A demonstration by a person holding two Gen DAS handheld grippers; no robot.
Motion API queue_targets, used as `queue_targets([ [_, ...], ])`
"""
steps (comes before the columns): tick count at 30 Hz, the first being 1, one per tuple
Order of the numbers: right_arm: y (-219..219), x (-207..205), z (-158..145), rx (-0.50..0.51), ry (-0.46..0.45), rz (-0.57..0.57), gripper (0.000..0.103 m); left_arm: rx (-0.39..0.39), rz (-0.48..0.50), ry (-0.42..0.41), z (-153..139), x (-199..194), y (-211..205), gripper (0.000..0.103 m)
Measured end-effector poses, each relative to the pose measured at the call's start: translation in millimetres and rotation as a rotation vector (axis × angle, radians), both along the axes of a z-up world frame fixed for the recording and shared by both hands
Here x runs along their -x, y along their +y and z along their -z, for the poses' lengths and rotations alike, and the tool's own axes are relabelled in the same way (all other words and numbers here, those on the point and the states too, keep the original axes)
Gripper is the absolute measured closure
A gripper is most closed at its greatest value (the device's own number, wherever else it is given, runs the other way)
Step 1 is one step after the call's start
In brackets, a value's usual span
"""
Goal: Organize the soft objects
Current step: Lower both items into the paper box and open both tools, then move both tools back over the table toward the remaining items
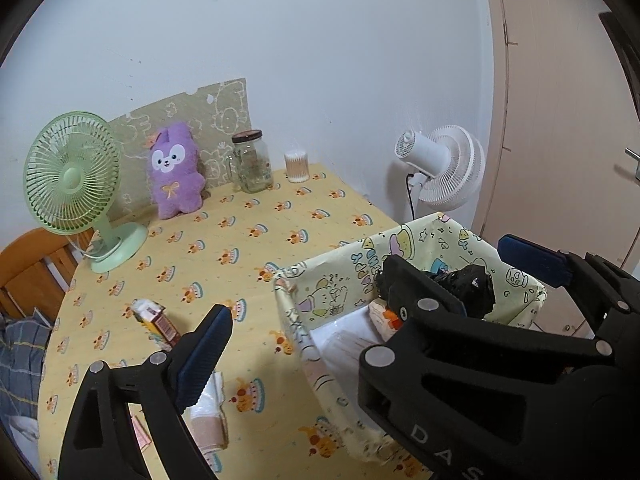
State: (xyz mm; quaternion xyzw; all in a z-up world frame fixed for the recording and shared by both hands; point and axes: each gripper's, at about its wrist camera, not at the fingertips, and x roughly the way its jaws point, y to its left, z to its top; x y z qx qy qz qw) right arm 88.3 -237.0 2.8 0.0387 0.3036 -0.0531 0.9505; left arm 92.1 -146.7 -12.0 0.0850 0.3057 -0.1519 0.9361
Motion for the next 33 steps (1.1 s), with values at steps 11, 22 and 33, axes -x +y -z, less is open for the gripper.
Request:
queue_targets([
  [11, 27, 16, -16, 0.013, -0.052, -0.011, 0.010, -0.010, -0.032, -0.042, -14, 14, 26, 0.005],
  [22, 57, 22, -27, 0.036, -0.084, -0.036, 0.006, 0.006, -0.078, -0.053, -20, 20, 58, 0.000],
  [33, 84, 27, -29, 0.043, -0.116, -0.091, 0.001, 0.026, -0.104, -0.047, -19, 29, 80, 0.003],
])
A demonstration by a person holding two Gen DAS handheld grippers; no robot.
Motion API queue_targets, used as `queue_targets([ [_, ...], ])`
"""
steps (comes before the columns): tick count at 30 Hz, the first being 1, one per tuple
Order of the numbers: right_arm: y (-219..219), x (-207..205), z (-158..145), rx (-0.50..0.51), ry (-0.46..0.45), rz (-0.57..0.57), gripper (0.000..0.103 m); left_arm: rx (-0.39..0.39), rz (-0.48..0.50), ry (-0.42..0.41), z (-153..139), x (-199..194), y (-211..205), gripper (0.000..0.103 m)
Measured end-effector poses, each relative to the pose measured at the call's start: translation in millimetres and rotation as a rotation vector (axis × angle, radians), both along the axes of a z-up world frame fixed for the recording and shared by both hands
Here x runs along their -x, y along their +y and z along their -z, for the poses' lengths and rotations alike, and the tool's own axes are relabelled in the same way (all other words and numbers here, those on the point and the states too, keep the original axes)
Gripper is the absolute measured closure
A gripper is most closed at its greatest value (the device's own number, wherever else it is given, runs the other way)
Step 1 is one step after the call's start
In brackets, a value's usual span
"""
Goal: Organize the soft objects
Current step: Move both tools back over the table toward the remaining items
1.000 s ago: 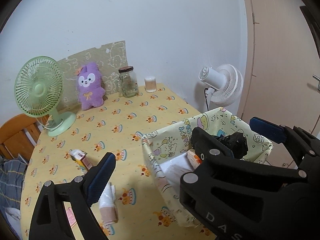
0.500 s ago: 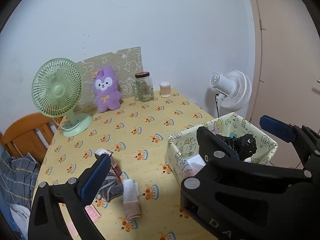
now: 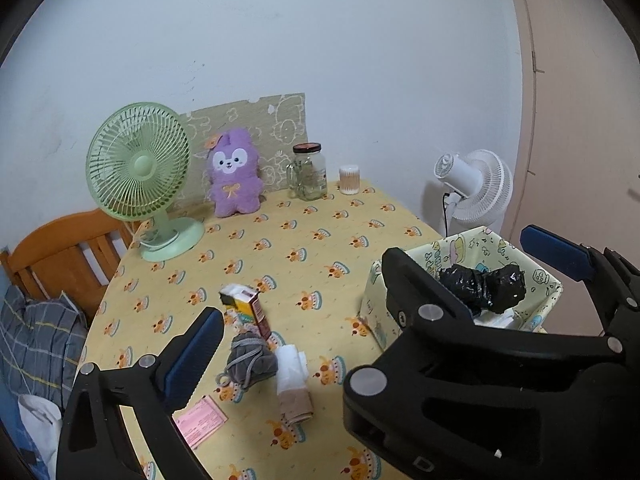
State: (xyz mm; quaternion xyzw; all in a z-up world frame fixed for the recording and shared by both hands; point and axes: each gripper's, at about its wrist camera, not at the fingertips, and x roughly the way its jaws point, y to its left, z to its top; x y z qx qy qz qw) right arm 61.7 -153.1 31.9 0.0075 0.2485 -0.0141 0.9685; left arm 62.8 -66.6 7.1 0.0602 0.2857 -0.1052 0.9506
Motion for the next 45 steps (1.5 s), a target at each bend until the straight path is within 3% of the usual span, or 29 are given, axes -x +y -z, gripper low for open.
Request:
queue_targets([
  [16, 27, 3, 27, -0.024, 0.029, -0.118, 0.000, -0.029, -0.079, -0.015, 22, 9, 26, 0.004],
  [27, 49, -2, 63, 0.002, 0.077, -0.153, 0.001, -0.018, -0.125, 0.044, 58, 7, 49, 0.010],
  [35, 66, -14, 87, -0.015, 0.141, -0.190, 0.008, -0.023, -0.161, 0.083, 78, 1, 65, 0.014],
  [40, 81, -17, 95, 0.069, 0.132, -0.193, 0.015, -0.028, -0.182, 0.112, 91, -5, 76, 0.018],
  [45, 89, -31, 111, 0.025, 0.211, -0.235, 0.022, -0.036, -0.204, 0.143, 102, -11, 87, 0.018],
])
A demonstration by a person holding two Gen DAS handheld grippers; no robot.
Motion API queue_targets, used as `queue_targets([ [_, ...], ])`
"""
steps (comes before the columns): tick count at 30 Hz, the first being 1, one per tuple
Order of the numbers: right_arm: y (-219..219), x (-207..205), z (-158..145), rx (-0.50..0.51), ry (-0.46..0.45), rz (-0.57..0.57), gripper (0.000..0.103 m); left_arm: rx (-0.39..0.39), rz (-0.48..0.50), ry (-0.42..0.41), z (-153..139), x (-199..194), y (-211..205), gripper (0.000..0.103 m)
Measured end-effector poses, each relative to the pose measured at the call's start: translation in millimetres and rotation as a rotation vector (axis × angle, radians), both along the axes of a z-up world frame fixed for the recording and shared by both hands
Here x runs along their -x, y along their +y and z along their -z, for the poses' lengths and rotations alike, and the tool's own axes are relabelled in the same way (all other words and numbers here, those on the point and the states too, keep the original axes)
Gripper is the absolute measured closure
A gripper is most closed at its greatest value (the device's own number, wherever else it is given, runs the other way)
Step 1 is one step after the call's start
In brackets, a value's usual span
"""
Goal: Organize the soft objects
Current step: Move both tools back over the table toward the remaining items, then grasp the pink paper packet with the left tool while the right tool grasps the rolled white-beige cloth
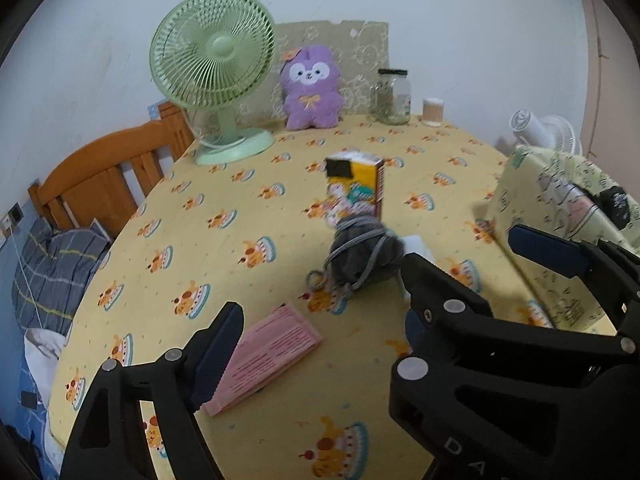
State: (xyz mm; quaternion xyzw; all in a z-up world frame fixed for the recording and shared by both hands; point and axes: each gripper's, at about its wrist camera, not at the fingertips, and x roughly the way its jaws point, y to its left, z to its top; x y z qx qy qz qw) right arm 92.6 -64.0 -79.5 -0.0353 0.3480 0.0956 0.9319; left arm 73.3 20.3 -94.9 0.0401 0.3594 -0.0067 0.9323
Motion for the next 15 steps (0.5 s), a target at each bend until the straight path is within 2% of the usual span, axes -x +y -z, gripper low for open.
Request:
queue_targets([
  [4, 9, -7, 12, 0.004, 0.045, -0.015, 0.026, -0.011, -0.032, 0.023, 9, -5, 11, 0.018],
  [9, 11, -17, 26, 0.005, 0.095, 0.020, 0.035, -0.027, -0.063, 0.042, 17, -11, 23, 0.018],
  [15, 15, -25, 39, 0.014, 0.157, 0.018, 0.044, -0.040, -0.046, 0.069, 28, -15, 29, 0.018],
])
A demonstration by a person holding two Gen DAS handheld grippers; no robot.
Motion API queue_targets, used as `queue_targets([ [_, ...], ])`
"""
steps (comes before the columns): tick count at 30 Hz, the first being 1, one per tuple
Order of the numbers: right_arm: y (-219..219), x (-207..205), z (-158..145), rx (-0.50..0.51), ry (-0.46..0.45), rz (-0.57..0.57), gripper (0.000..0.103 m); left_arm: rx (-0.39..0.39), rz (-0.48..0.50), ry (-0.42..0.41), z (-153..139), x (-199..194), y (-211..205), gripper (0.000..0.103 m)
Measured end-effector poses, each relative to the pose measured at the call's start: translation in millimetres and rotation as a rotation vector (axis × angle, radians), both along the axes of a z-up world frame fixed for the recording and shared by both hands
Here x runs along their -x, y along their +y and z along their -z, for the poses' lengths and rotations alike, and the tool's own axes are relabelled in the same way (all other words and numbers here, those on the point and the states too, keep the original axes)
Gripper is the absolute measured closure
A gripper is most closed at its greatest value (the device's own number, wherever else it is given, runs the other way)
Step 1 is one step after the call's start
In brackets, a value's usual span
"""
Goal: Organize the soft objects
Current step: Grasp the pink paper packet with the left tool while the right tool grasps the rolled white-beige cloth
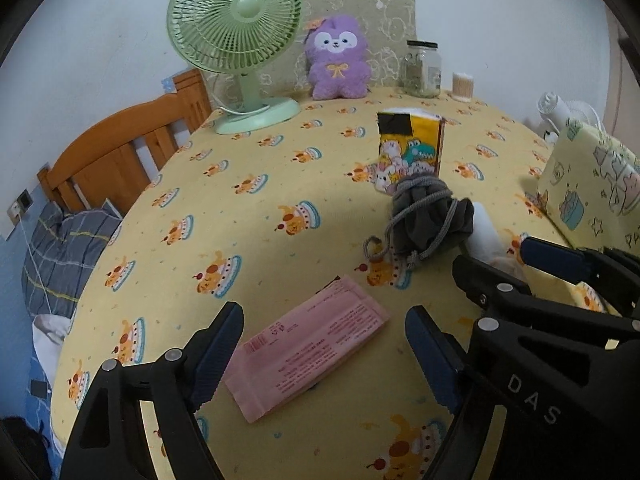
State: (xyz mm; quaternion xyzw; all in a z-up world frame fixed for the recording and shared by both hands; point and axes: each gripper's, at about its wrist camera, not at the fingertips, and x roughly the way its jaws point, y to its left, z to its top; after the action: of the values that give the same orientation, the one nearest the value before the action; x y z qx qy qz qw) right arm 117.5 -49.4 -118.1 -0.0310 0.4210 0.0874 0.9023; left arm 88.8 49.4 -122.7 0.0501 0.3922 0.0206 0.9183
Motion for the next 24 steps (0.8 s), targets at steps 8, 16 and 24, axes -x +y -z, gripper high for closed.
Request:
queue_targets([
  [8, 4, -4, 9, 0.034, 0.033, 0.019, 0.062, 0.024, -0.010, 0.020, 6, -3, 15, 0.017],
  [16, 2, -6, 8, 0.019, 0.032, 0.033, 0.073, 0.088, 0.030, 0.039, 4, -4, 13, 0.044],
  [24, -2, -4, 4, 0.009, 0.028, 0.036, 0.074, 0.101, 0.037, 0.048, 3, -3, 4, 0.062],
])
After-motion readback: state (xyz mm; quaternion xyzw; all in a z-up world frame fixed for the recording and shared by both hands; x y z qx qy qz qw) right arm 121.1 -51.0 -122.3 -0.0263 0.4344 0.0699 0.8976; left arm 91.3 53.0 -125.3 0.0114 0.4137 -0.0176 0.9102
